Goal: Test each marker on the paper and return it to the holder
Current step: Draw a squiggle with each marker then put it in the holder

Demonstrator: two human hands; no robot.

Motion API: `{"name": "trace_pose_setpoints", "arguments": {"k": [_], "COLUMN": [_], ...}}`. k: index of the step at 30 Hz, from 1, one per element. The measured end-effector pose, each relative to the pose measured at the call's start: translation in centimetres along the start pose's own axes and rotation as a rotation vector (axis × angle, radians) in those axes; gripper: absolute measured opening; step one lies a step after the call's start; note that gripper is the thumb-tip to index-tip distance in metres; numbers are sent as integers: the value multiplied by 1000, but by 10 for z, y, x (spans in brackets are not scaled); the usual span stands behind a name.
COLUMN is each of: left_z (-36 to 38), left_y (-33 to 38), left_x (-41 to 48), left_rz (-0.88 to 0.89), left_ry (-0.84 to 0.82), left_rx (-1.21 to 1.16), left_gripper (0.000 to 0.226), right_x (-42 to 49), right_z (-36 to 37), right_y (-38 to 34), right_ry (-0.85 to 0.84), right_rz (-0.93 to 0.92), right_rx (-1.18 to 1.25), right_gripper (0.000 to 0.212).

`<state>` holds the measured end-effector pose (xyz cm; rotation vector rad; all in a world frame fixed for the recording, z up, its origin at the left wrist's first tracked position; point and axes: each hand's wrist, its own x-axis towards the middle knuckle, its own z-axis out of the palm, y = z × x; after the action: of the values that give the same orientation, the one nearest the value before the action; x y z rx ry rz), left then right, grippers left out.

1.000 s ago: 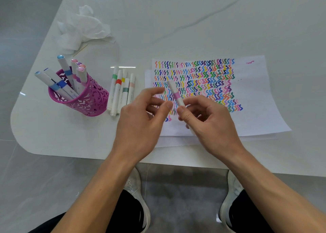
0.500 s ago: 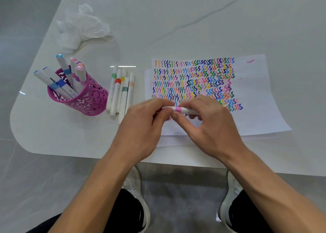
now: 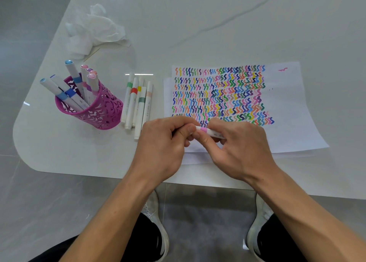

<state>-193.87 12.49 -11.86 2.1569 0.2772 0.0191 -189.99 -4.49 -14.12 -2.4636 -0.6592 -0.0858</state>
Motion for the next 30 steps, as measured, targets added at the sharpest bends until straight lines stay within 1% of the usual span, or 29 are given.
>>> {"name": "trace_pose_setpoints", "arguments": {"k": [4, 7, 9, 13, 15, 16, 17, 20, 21, 23, 26, 30], "left_z": [0, -4, -6, -6, -6, -7, -8, -12, -12, -14, -16, -16], "left_y": [0, 1, 2, 6, 6, 6, 5, 5, 4, 3, 1, -3], "left_x": [-1, 0, 1, -1, 0, 1, 1, 2, 3, 4, 5, 6], "left_rz": [-27, -23, -15, -1, -2, 3, 8, 3, -3, -17, -37, -72], "left_ry": [-10, 14, 7, 22, 45, 66, 88, 138, 160, 203, 240, 205], "left_rx": [-29, -25, -23, -9, 2, 14, 23, 14, 17, 28, 50, 98], "left_gripper": [17, 17, 17, 18, 11, 10, 12, 15, 16, 15, 13, 15], "right_x": [0, -1, -1, 2, 2, 3, 3, 7, 8, 8, 8, 10], "right_z": [-1, -1, 0, 1, 2, 2, 1, -3, -5, -6, -7, -10], "right_y": [0, 1, 2, 2, 2, 3, 3, 4, 4, 5, 9, 10], "right_ry": [2, -9, -35, -53, -49, -60, -77, -63, -52, -27, -2, -32], "right_rz": [-1, 45, 60, 100, 126, 139, 154, 182, 192, 210, 257, 347], "right_rx": [-11, 18, 33, 99, 163, 223, 304, 518, 564, 633, 653, 726], "right_gripper": [52, 62, 62, 47, 30, 19, 14, 42, 46, 40, 35, 38]}}
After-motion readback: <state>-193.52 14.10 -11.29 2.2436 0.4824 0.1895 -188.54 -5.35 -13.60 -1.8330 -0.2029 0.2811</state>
